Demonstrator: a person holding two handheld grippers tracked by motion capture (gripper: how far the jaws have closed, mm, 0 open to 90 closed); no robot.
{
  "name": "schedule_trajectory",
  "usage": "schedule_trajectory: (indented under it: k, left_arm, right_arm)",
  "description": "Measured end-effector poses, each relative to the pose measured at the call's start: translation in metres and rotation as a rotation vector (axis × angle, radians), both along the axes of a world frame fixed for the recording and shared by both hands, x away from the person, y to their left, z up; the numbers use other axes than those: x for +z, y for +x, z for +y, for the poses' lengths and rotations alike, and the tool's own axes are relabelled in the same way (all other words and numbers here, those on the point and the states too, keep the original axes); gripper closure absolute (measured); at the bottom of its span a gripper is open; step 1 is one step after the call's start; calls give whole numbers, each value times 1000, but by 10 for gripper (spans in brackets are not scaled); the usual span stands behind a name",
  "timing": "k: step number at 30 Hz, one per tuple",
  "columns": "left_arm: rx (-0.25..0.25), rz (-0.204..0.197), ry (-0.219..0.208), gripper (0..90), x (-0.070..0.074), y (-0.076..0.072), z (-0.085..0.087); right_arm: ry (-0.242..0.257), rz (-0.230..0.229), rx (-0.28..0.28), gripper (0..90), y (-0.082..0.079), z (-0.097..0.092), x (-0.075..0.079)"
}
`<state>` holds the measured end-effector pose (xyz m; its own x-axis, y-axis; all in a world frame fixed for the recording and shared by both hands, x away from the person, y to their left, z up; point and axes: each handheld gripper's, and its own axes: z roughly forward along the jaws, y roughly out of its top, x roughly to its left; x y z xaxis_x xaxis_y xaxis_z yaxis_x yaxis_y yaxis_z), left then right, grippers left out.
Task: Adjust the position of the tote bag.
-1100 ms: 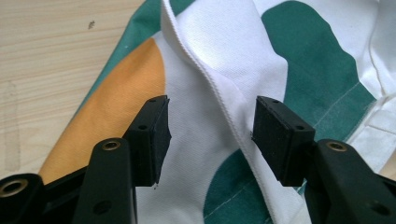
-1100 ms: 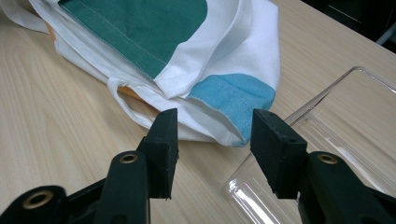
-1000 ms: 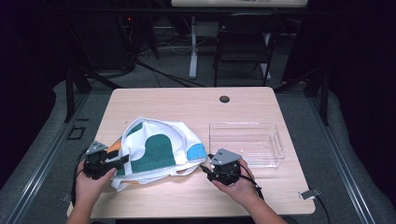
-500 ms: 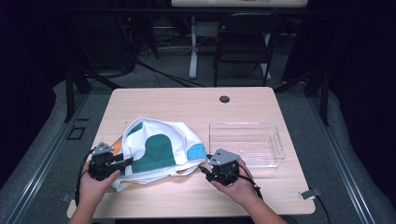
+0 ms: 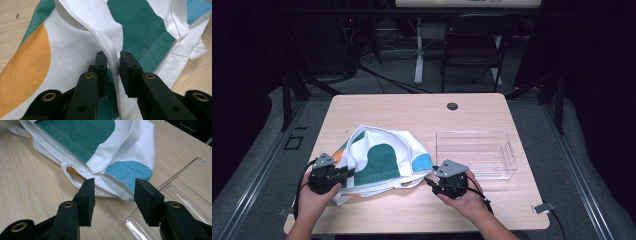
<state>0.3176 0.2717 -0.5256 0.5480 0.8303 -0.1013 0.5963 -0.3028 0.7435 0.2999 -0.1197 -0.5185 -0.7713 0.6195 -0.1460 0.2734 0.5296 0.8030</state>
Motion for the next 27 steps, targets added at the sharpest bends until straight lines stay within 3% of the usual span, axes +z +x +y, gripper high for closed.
schedule_trajectory:
  k: [10,18,23,27]
  left_arm:
    - [-30,-27,2,865,6,-3,0]
    - [-31,-58,-2,873,11,-6,1]
    - [-38,-70,-4,873,14,-7,1]
    - [-34,-81,1,873,17,-8,1]
  right_arm:
    - [1,-3,1,512,-1,1,0]
    - [12,-8,-2,519,-2,2,2]
    - [24,-33,12,553,-6,4,12]
    - [34,-14,22,572,-5,7,15]
